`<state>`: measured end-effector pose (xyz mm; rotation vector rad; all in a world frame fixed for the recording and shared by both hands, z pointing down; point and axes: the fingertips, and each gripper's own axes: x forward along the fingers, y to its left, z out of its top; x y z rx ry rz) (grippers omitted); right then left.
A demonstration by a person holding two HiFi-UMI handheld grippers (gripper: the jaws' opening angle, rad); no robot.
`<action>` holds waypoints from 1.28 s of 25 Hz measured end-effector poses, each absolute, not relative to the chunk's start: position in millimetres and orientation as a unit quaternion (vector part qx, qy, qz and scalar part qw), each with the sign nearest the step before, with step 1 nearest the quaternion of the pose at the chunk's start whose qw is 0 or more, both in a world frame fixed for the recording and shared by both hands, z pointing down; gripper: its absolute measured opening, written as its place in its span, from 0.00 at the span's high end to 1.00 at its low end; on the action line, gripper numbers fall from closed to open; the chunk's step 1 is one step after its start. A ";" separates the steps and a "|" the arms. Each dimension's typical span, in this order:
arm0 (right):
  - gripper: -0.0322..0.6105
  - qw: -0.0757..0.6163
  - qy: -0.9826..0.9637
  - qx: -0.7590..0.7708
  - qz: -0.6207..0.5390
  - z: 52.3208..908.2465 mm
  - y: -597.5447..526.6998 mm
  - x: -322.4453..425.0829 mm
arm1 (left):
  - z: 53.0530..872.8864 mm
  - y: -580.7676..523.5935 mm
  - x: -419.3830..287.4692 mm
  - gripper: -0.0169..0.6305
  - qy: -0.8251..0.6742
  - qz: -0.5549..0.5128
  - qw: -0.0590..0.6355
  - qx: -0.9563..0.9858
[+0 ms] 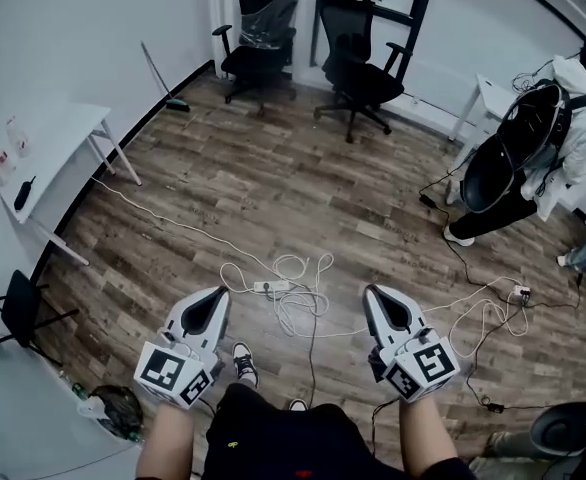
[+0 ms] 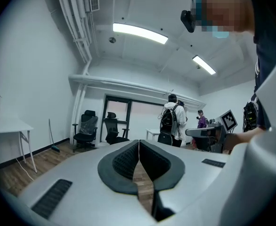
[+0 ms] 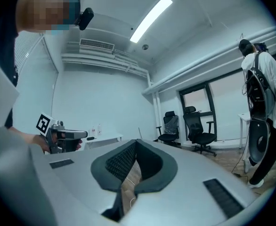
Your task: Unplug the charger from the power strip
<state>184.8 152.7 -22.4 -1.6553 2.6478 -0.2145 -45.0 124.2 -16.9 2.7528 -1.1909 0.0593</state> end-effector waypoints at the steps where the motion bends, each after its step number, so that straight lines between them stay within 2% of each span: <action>1: 0.92 0.011 0.842 -0.535 -0.068 -23.5 142.6 183.7 | -15.5 112.1 -48.5 0.94 -0.394 0.022 0.072 0.916; 8: 0.92 0.008 0.822 -0.564 -0.081 -12.6 60.8 151.0 | 0.1 20.1 -91.2 0.94 -0.380 0.035 0.076 0.921; 16: 0.92 -0.033 0.827 -0.553 -0.095 34.2 -25.5 99.6 | 51.3 -65.4 -139.1 0.94 -0.362 0.057 0.105 0.925; 21: 0.92 -0.061 0.839 -0.530 -0.106 97.8 -75.9 98.3 | 112.7 -104.1 -135.5 0.94 -0.363 0.073 0.129 0.920; 26: 0.92 -0.078 0.851 -0.506 -0.114 176.1 -127.5 112.0 | 185.0 -142.6 -101.9 0.94 -0.361 0.092 0.128 0.919; 32: 0.92 -0.099 0.866 -0.473 -0.127 294.4 -160.7 120.6 | 300.7 -159.6 -74.5 0.94 -0.366 0.104 0.141 0.914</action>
